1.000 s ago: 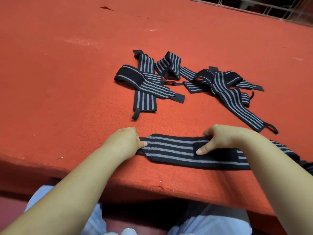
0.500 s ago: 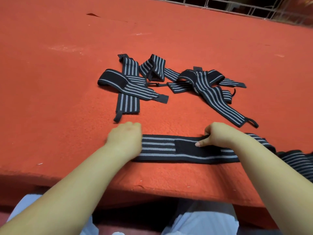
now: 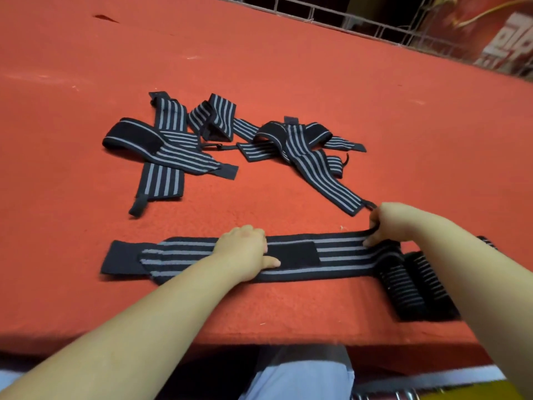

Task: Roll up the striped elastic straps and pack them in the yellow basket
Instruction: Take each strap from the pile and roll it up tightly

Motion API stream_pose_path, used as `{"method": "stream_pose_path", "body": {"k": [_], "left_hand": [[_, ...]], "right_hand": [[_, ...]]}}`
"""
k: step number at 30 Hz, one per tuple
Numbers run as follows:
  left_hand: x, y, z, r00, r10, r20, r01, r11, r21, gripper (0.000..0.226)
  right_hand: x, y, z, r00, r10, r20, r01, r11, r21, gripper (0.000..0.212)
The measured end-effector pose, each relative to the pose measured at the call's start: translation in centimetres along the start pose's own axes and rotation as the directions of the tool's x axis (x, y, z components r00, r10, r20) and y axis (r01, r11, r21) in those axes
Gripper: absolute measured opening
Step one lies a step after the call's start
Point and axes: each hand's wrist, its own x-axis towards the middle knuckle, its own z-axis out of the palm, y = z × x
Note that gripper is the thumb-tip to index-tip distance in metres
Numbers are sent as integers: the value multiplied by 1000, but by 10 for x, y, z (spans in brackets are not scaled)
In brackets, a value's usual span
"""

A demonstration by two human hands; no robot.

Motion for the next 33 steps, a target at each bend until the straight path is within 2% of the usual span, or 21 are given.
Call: {"method": "stream_pose_path", "body": {"k": [3, 6, 8, 11, 12, 14, 16, 17, 20, 23, 26, 29, 31, 33], "left_hand": [[3, -2, 1, 1000, -8, 16, 8, 1000, -30, 34], [5, -2, 1, 1000, -14, 21, 14, 999, -32, 34], [6, -2, 1, 999, -16, 33, 17, 1000, -15, 34], [10, 2, -4, 998, -16, 66, 15, 1000, 15, 33], [13, 3, -6, 999, -7, 53, 6, 1000, 23, 33], [20, 5, -8, 1000, 3, -30, -3, 1000, 16, 36], [27, 7, -7, 997, -38, -74, 39, 999, 12, 44], [30, 8, -5, 996, -59, -66, 61, 998, 33, 48], [34, 13, 2, 999, -29, -29, 33, 987, 156, 56], [30, 6, -7, 1000, -24, 4, 23, 985, 173, 54], [21, -28, -33, 986, -154, 64, 134, 960, 244, 53], [4, -71, -63, 937, -330, 114, 277, 901, 334, 48], [-8, -92, -77, 894, -439, 90, 375, 843, 385, 43], [-17, -100, -80, 873, -487, 24, 432, 794, 428, 36]], "right_hand": [[4, 12, -4, 999, 25, -21, -25, 1000, -9, 39], [-1, 15, -17, 991, 53, -120, -70, 987, -146, 52], [-2, 23, -22, 986, 70, -153, -103, 969, -223, 53], [-4, 31, -16, 989, 112, -94, -131, 964, -231, 57], [-4, 28, -11, 991, 114, -74, -126, 974, -191, 60], [-4, 15, -1, 996, 64, -60, -60, 996, 73, 59], [-4, -5, 8, 999, -28, -36, 41, 913, 406, 49], [-4, -16, 12, 997, -74, -28, 78, 868, 490, 44], [0, -42, 26, 985, -148, -92, 174, 868, 466, 36], [1, -61, 33, 955, -204, -215, 280, 856, 434, 33], [-5, -85, 37, 918, -262, -298, 373, 825, 425, 34], [-14, -122, 43, 874, -296, -385, 451, 789, 417, 29], [-21, -151, 48, 833, -315, -454, 506, 766, 396, 26], [-27, -177, 51, 806, -319, -499, 535, 753, 383, 27]]}}
